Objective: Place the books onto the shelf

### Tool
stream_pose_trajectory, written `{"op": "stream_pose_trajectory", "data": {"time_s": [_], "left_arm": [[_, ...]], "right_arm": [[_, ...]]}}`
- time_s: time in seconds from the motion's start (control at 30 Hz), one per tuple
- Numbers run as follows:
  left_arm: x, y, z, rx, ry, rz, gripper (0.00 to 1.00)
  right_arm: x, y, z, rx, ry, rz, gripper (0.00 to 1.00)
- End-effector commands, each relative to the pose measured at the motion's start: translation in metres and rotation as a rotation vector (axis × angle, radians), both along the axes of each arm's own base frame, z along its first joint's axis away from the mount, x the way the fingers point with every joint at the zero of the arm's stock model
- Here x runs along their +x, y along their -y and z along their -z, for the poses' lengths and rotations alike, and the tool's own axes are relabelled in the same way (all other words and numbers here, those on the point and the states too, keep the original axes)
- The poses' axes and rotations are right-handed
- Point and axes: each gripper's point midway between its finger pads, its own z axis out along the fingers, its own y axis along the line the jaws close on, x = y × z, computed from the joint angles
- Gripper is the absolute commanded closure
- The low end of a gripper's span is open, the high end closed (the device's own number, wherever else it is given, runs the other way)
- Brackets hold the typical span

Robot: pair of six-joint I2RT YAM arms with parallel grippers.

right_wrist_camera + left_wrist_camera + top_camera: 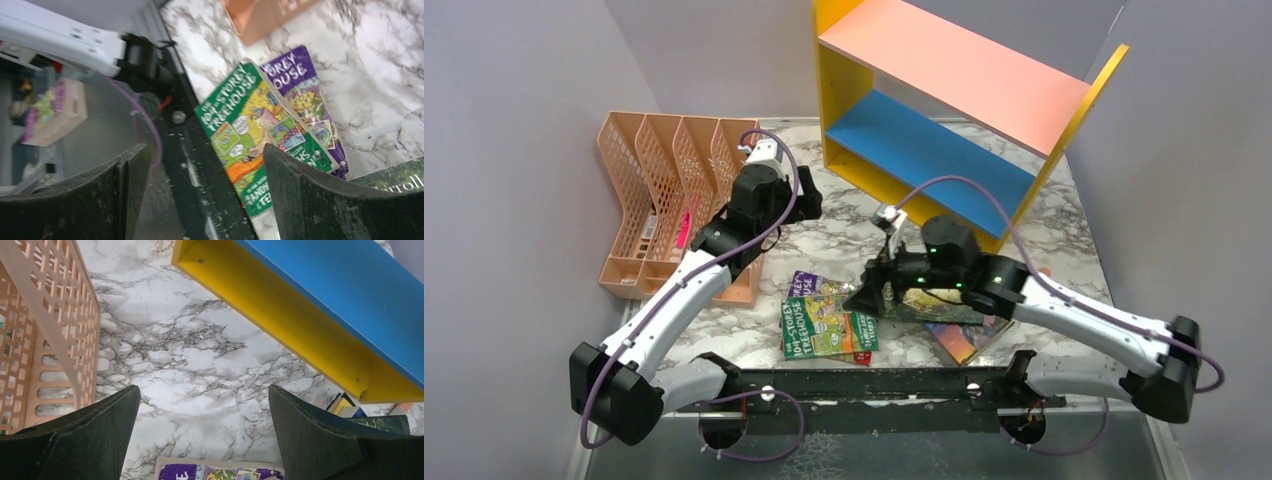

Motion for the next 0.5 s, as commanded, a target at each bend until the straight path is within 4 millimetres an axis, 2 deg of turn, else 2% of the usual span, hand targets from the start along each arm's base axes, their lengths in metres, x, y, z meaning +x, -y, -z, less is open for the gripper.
{"op": "stream_pose_trajectory", "data": {"time_s": [0.0,0.13,0.27,0.37,0.47], "left_arm": [[0.002,-0.017,0.002,0.027,-0.039,-0.047,0.01],[-0.011,-0.032,0.023,0.008,-0.141,-0.068,0.01],[-0.024,-0.045,0.045,-0.018,-0.230,-0.076,0.01],[-0.031,-0.045,0.052,-0.072,-0.268,-0.057,0.01],[-0.030,-0.051,0.053,-0.089,-0.276,-0.074,0.01]], "right_arm": [[0.022,-0.023,0.052,-0.098,0.064,0.049,0.11],[0.010,-0.032,0.075,-0.149,0.162,-0.013,0.05],[-0.019,-0.043,0.100,-0.210,0.261,-0.138,0.03],[-0.041,-0.058,0.123,-0.241,0.326,-0.252,0.00],[-0.051,-0.071,0.148,-0.336,0.423,-0.302,0.00]]}}
